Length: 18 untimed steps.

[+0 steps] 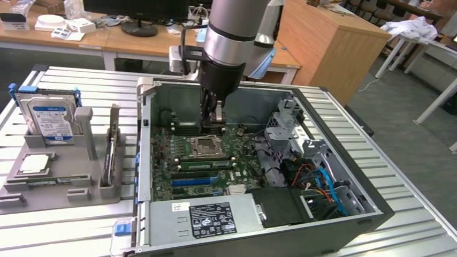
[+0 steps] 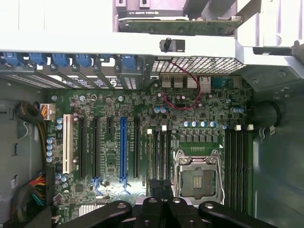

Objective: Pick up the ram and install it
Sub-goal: 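Press down the ram until it locks into place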

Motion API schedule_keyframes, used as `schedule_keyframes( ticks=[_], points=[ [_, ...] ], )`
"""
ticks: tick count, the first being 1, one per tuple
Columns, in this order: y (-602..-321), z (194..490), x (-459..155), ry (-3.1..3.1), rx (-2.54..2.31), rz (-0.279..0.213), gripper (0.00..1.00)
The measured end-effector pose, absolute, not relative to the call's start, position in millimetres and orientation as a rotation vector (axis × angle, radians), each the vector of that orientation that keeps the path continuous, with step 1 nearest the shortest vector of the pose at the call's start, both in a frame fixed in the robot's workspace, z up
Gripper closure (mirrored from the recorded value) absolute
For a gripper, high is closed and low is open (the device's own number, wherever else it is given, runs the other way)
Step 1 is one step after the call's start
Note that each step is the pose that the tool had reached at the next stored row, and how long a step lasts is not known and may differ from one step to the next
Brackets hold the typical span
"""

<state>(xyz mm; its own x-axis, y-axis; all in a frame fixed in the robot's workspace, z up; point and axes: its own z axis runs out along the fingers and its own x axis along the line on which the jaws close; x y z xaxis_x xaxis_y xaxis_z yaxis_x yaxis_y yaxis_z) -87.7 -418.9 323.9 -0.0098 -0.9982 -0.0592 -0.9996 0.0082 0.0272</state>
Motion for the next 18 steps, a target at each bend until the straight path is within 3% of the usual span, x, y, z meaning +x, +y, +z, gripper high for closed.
schedule_keyframes(
  ticks=[18],
  points=[
    [-419, 345, -87, 2.219, -2.189, 0.095, 0.89]
  ],
)
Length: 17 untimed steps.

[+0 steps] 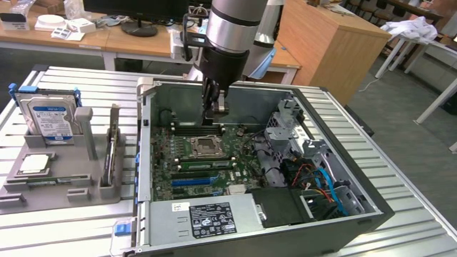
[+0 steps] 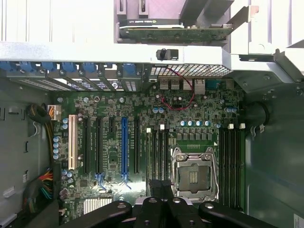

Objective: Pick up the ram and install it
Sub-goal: 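Press down the ram until it locks into place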

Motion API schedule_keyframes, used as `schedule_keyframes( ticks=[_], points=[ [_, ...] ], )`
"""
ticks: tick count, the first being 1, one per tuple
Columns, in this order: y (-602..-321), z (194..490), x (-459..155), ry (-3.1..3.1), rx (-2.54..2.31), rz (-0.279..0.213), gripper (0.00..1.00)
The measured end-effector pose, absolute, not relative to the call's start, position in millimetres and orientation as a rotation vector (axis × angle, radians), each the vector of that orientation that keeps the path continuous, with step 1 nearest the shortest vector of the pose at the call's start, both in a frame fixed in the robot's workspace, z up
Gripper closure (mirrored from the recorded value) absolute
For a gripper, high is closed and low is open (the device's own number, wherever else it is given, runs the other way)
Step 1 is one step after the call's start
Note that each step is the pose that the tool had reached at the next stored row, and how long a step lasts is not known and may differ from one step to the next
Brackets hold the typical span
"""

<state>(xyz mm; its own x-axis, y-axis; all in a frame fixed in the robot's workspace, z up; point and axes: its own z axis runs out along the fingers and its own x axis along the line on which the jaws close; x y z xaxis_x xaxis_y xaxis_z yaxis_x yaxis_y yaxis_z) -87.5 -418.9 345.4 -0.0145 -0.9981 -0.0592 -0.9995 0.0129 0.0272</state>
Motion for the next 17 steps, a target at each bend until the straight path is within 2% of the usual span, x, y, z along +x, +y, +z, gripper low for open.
schedule_keyframes(
  ticks=[17],
  points=[
    [-419, 345, -77, 2.219, -2.189, 0.095, 0.89]
  ],
)
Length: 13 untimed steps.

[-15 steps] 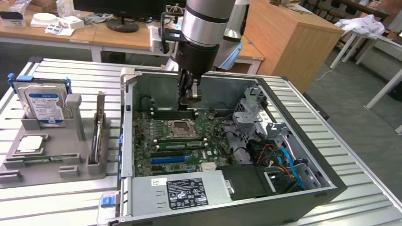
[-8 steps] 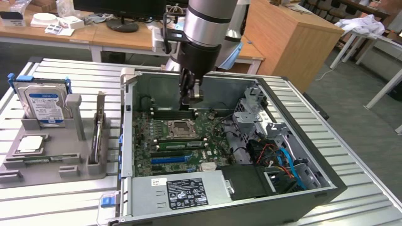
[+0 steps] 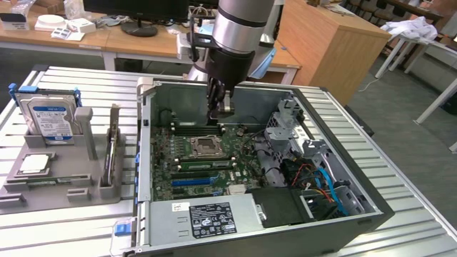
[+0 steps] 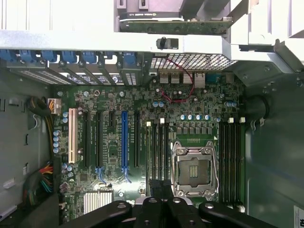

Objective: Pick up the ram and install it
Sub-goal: 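Press down the ram until it locks into place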

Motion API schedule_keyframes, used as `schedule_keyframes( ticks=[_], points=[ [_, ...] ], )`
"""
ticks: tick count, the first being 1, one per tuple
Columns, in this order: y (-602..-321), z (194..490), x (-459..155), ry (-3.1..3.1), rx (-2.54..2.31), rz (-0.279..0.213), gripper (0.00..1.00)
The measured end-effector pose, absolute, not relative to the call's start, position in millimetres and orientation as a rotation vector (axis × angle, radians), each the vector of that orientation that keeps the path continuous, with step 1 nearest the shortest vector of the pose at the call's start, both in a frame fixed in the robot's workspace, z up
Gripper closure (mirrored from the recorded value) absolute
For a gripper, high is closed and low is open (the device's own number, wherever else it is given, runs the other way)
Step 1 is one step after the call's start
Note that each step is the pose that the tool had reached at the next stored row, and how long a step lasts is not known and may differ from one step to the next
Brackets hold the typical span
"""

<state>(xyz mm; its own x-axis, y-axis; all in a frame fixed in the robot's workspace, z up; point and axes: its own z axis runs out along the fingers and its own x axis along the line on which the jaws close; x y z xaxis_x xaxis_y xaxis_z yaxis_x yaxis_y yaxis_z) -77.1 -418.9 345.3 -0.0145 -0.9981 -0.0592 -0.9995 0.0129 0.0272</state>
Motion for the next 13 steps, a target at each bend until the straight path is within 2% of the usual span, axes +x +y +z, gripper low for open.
schedule_keyframes(
  ticks=[13],
  points=[
    [-418.9, 345.4, -67.8, 2.219, -2.189, 0.095, 0.89]
  ],
)
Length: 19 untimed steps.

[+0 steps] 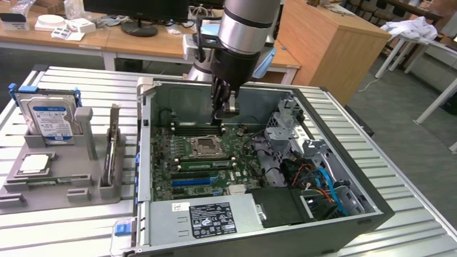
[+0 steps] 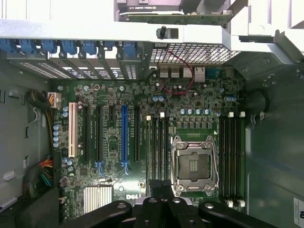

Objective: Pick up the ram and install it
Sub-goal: 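Press down the ram until it locks into place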

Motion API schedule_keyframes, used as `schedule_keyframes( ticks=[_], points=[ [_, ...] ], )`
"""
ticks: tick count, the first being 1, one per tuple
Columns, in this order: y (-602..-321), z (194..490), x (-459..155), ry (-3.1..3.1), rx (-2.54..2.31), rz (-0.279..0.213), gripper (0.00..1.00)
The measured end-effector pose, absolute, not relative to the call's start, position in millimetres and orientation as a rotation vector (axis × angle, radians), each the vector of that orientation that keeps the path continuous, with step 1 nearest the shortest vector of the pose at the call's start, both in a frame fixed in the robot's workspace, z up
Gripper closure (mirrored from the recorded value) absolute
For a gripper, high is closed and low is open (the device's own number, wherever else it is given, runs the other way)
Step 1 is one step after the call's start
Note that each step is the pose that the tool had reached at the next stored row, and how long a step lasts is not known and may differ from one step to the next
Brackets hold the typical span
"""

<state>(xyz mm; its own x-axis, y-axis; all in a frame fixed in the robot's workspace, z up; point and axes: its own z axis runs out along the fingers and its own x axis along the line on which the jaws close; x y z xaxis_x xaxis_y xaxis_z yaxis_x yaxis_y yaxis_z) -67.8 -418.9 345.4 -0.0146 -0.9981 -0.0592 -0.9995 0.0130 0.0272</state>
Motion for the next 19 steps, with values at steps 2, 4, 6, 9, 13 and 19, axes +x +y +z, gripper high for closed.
schedule_keyframes(
  ticks=[2, 4, 6, 9, 13, 19],
  points=[
    [-419, 345, -66, 2.219, -2.189, 0.095, 0.89],
    [-419, 345, -65, 2.219, -2.189, 0.095, 0.89],
    [-419, 345, -63, 2.219, -2.189, 0.095, 0.89],
    [-419, 345, -61, 2.219, -2.189, 0.095, 0.89],
    [-419, 345, -58, 2.219, -2.189, 0.095, 0.89],
    [-419, 345, -55, 2.219, -2.189, 0.095, 0.89]
  ],
)
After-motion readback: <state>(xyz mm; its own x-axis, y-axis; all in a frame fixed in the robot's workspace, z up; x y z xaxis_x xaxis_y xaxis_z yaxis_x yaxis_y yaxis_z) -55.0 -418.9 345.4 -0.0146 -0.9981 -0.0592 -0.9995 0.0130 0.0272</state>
